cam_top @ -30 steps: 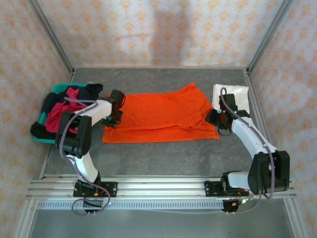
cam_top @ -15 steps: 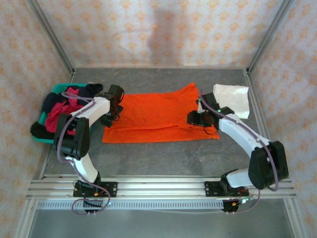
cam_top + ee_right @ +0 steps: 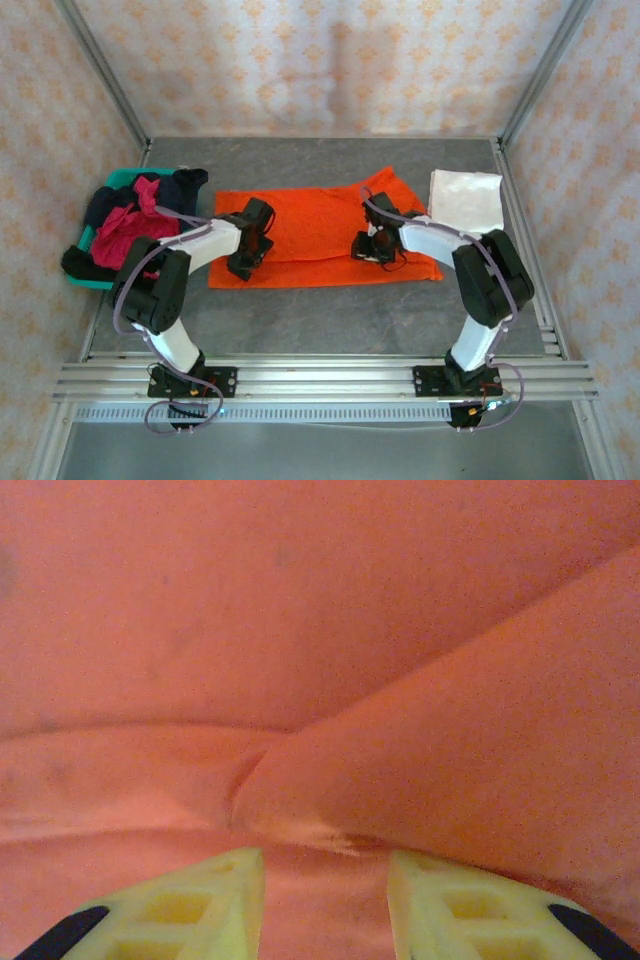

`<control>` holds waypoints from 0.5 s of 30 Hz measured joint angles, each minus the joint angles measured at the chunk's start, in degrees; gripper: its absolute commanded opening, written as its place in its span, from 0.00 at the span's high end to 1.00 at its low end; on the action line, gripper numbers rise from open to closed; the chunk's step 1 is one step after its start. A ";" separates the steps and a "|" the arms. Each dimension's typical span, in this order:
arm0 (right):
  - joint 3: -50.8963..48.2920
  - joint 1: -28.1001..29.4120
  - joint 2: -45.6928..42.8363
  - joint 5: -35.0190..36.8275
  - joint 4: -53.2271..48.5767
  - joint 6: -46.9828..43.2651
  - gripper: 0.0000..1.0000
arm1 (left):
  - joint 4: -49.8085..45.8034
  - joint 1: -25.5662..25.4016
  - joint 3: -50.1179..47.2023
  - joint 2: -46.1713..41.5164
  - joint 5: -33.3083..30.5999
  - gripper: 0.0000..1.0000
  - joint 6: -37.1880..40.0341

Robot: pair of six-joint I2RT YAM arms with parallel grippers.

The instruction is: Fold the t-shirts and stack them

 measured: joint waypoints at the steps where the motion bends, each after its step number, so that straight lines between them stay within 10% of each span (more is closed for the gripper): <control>1: 0.55 -0.44 0.50 0.20 -0.04 0.00 0.63 | 0.33 0.02 0.48 0.20 -0.02 0.24 -0.07; 15: 12.46 -8.17 8.96 1.53 -1.29 -2.05 0.62 | -2.23 1.97 7.96 2.34 -1.77 0.23 1.75</control>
